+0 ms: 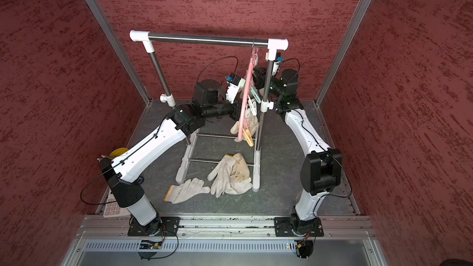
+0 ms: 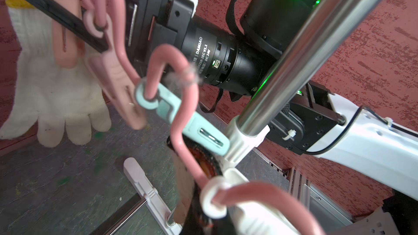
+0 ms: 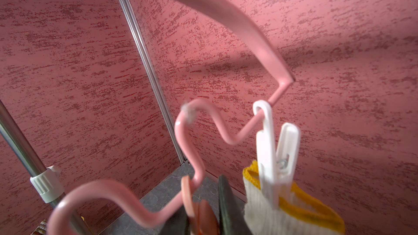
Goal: Clip the gloves onto a hanger to dry
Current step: Clamp the glove onto the hanger.
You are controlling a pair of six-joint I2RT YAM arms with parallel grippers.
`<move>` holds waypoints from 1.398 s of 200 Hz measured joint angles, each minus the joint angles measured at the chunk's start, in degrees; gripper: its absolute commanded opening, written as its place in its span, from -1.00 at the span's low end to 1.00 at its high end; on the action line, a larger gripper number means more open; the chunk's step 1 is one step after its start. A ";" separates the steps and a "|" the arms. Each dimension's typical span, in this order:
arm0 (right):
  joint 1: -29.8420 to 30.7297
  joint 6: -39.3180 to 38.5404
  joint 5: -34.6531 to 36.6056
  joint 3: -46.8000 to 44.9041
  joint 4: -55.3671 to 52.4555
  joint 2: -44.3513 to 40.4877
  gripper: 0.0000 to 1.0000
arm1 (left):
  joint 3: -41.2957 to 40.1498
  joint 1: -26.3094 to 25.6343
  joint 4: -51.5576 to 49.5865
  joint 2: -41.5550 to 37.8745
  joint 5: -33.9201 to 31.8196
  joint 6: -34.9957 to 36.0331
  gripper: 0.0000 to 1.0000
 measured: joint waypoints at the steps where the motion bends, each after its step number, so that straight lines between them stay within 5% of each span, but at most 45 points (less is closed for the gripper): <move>1: 0.00 0.00 -0.02 0.02 0.04 0.04 -0.66 | -0.02 0.00 -0.04 0.00 -0.07 0.04 -1.00; 80: 0.22 -0.70 -6.69 5.73 -1.73 4.31 -0.67 | -2.29 1.60 1.99 0.22 -3.02 0.63 -1.00; 140: 0.28 -1.18 -13.09 5.46 -4.13 4.11 -0.66 | -9.92 10.25 6.47 0.20 -7.32 3.19 -1.00; 178: 0.37 -2.64 -16.57 5.03 -6.95 3.39 -0.65 | -12.76 16.26 10.60 -0.04 -1.25 4.87 -1.00; 279: 0.44 -2.29 -21.00 4.31 -9.22 2.62 -0.68 | -13.20 16.26 19.58 -0.24 18.60 10.14 -1.00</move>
